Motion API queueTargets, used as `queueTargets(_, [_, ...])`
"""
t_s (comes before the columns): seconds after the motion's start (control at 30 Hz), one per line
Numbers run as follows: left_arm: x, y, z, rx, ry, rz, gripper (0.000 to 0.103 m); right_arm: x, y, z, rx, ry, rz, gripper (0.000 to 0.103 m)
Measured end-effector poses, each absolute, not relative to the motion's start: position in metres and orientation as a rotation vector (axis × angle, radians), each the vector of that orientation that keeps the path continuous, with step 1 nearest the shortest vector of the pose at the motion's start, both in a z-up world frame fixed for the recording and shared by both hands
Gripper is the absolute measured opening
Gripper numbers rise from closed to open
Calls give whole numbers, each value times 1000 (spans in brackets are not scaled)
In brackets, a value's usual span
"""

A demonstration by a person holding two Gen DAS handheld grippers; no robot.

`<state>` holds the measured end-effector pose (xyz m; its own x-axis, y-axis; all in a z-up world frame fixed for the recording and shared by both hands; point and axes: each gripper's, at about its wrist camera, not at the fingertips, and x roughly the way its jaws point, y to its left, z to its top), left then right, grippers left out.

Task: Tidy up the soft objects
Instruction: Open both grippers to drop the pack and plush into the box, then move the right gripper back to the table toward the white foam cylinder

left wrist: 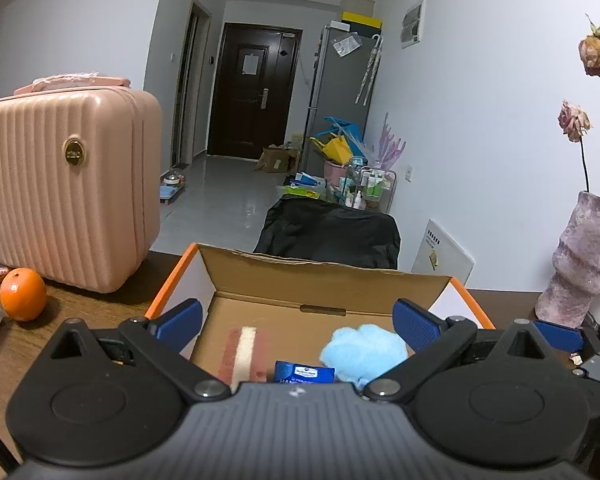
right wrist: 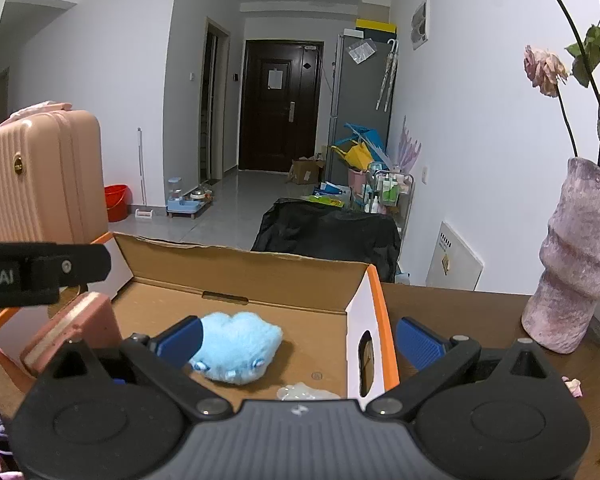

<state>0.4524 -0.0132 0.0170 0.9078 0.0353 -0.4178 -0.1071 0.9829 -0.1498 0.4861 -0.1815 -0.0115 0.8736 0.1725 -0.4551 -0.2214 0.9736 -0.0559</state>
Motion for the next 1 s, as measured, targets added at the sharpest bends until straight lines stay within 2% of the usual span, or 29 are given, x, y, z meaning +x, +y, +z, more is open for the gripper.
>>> queueTargets(1.0, [386,-7,30,-165,385,42,103,412,-207,3,-112,386,205,103])
